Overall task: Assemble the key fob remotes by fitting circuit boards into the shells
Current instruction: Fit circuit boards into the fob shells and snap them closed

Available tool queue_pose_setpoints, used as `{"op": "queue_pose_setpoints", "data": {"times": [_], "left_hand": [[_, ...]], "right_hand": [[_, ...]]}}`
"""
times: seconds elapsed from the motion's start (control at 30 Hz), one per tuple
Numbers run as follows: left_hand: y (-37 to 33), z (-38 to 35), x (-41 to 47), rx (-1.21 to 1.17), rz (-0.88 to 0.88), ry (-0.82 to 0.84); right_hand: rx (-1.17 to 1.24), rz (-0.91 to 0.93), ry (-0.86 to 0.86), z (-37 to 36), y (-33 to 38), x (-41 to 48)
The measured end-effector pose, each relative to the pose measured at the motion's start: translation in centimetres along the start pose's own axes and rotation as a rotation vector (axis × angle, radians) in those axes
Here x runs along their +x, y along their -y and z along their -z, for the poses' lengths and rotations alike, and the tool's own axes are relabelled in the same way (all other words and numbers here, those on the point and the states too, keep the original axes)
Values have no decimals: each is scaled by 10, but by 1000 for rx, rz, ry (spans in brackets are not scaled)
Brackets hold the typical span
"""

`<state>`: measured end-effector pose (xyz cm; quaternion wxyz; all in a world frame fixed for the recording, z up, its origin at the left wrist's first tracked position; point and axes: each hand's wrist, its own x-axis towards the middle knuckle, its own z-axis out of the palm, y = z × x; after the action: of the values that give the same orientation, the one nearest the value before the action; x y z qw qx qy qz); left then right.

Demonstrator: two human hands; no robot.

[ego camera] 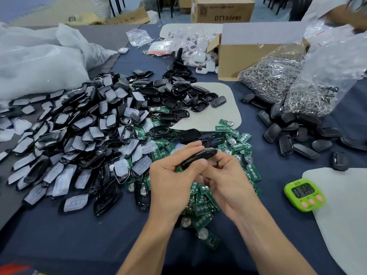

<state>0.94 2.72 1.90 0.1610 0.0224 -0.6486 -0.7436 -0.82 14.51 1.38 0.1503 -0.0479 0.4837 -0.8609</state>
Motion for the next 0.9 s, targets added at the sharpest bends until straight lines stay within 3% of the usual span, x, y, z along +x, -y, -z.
{"op": "queue_pose_setpoints", "data": {"times": [0.27,0.57,0.73,0.8,0.9], "left_hand": [[-7,-2,4,36,-23,-8],[-8,7,11,185,41,124],[1,12,8,10,101,88],[3,13,7,41,95,56],[1,18,7,273,43,-13]], "right_hand": [[55,-2,16,-1,-3,2],[59,-54,-9,6,-9,5],[147,-25,-29,4,-14,6],[49,-6,-54,3,-14,5],[-273,131,-219,10,-11,6]]}}
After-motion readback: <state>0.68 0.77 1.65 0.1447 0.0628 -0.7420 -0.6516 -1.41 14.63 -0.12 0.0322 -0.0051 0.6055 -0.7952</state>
